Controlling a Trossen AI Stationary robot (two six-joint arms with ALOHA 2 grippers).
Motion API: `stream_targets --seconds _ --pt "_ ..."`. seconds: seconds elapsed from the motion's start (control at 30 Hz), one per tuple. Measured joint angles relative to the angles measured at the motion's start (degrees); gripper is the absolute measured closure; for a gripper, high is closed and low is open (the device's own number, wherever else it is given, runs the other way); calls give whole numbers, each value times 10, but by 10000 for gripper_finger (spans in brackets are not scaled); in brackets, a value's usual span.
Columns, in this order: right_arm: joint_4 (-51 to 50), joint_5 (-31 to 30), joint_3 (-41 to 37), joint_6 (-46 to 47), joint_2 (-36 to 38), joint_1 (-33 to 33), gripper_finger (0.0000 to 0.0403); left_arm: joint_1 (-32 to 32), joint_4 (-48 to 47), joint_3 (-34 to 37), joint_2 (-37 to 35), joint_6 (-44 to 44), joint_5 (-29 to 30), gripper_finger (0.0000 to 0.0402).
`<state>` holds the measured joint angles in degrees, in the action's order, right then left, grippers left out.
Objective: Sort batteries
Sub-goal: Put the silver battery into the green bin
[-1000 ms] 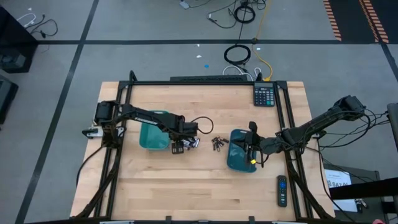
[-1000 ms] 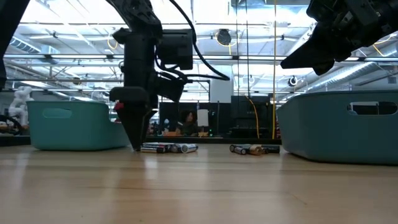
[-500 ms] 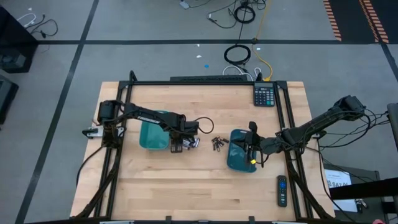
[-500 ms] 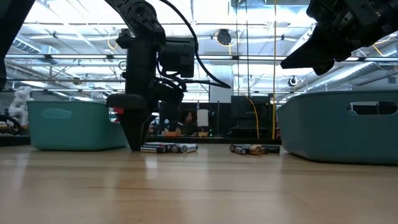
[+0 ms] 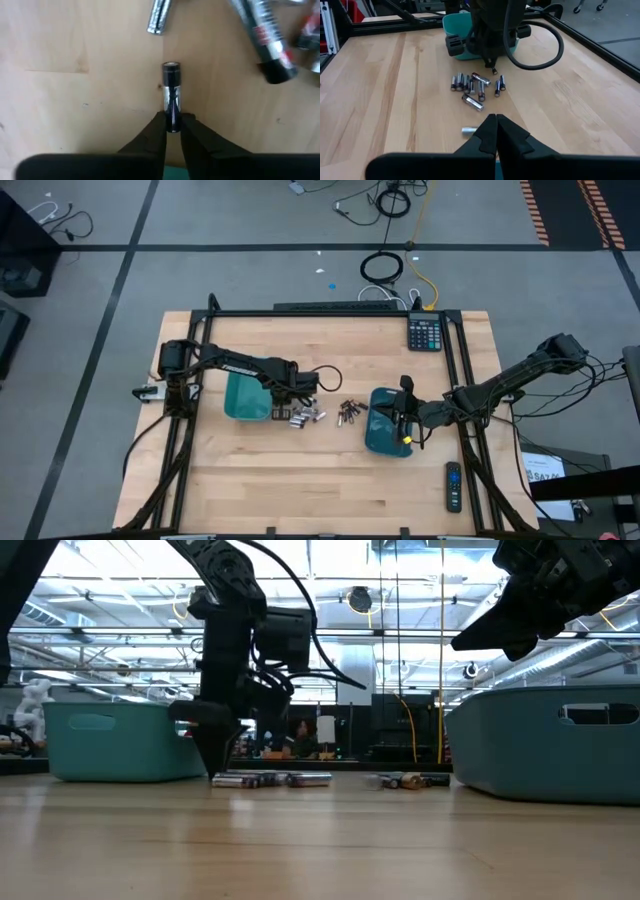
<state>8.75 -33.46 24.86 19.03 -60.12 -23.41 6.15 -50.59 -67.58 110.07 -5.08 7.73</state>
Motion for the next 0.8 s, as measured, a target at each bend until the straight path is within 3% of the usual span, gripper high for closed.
stream_targets --seconds 0.13,0.27,0.4,0.53,0.8 --pt "0 0 0 0 0 0 403 0 4 1 0 2 6 276" --pt "0 7 0 0 0 -2 403 -1 23 1 0 9 8 261" --pt "16 0 0 -23 -19 -15 403 -1 36 2 0 14 14 291" --pt "31 -9 0 -24 -37 -13 403 -2 52 2 0 16 18 372" --pt "31 -10 0 -26 -41 -12 403 -12 55 -16 -23 21 41 379"
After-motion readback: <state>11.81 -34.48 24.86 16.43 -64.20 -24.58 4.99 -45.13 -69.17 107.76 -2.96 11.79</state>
